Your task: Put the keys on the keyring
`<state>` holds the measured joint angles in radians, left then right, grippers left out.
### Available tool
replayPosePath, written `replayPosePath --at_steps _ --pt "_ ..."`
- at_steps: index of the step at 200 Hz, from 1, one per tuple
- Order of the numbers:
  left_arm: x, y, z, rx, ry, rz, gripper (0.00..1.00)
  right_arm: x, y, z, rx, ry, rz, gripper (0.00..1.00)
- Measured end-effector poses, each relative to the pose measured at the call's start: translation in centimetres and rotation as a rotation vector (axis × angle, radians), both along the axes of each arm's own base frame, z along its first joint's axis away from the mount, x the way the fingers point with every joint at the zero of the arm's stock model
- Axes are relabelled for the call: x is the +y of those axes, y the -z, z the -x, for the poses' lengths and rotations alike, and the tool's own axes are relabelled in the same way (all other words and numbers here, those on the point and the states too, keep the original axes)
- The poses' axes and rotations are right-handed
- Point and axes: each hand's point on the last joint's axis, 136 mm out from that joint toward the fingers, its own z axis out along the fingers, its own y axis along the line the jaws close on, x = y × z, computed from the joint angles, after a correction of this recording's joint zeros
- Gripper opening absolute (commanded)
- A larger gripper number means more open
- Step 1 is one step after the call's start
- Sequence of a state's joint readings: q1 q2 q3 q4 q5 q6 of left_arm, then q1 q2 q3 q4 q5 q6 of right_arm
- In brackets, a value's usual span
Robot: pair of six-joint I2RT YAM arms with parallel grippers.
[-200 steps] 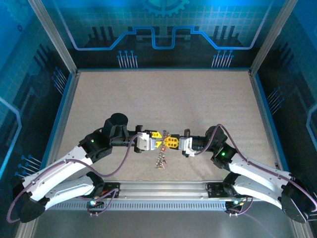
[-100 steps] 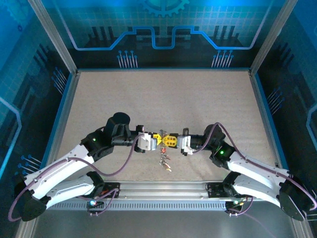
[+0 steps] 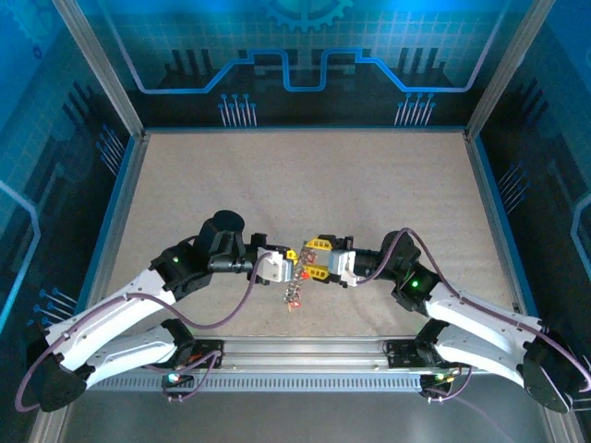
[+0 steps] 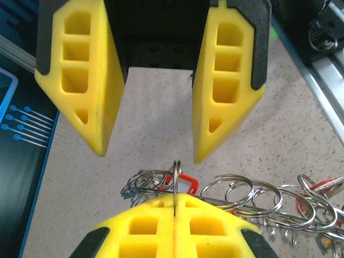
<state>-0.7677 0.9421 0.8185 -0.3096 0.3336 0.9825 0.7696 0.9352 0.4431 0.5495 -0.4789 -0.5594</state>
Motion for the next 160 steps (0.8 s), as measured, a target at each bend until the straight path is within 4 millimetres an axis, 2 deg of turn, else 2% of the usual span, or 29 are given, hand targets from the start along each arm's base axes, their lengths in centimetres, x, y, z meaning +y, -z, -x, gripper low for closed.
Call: replayPosePath --at_steps 60,111,160 --pt "0.2 0.7 -1.0 -0.059 -0.010 -0.059 0.00 0.0 1.0 -0.2 -0.008 0.017 0.040 0.44" --pt "0.4 1.5 -1.5 -0.069 -0.022 -0.119 0.00 0.7 2.7 -0.9 0.007 0.050 0.092 0.29" --pt "0.5 1.6 -1.7 -0.074 -0.025 -0.146 0.00 1.3 3.4 -1.7 0.016 0.082 0.118 0.23"
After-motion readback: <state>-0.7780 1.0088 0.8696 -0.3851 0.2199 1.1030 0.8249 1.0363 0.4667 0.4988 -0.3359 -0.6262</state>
